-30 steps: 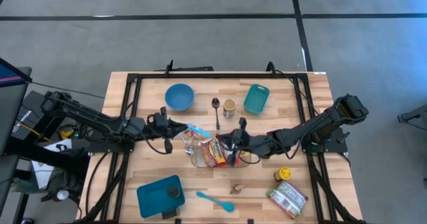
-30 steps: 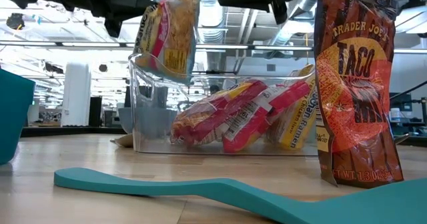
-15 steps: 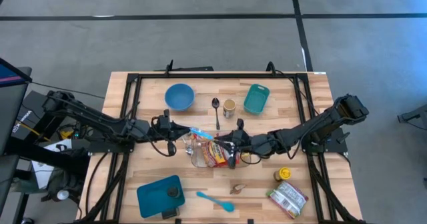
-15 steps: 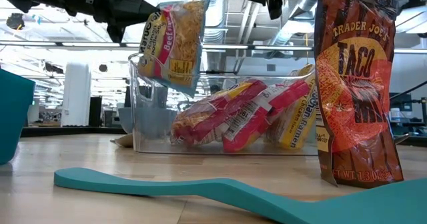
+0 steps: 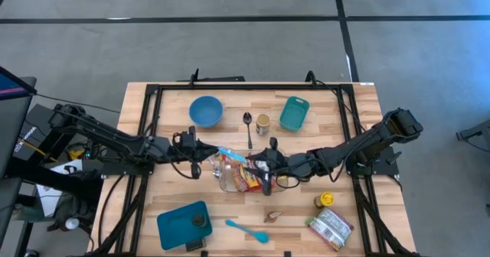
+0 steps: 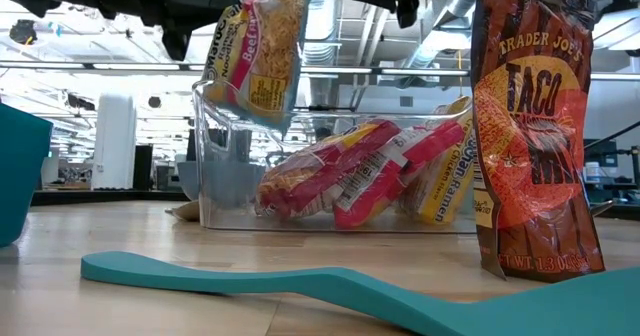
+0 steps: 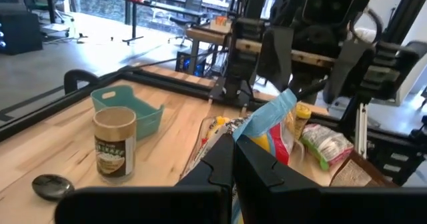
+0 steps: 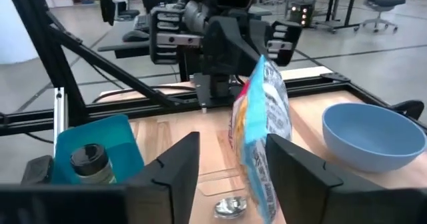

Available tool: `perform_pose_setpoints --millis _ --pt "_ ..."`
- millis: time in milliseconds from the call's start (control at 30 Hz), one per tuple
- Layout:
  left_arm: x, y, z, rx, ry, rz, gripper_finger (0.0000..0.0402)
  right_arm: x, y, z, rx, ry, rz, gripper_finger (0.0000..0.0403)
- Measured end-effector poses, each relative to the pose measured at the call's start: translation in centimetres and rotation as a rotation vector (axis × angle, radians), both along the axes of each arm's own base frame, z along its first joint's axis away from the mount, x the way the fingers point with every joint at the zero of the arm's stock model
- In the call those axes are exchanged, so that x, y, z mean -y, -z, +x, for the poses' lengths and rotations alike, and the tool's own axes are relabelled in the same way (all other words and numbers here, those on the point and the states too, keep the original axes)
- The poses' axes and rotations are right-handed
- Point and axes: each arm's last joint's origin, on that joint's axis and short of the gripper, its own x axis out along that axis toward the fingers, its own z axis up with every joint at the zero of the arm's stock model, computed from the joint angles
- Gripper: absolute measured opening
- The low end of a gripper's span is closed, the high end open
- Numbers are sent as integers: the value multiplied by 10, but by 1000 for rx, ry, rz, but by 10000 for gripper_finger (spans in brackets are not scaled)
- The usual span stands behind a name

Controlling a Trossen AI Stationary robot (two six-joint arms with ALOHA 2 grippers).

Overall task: Pick & Place Food Item
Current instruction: Put the light blue noodle pack into the transparent bin

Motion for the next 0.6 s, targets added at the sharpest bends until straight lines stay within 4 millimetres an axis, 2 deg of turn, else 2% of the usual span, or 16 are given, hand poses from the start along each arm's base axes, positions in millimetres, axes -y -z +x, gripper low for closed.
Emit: perform_pose_setpoints --millis 167,600 --pt "0 -3 0 29 0 -9 0 5 0 2 2 15 7 168" --pt "5 8 14 42 13 -15 0 8 -1 3 14 16 17 146"
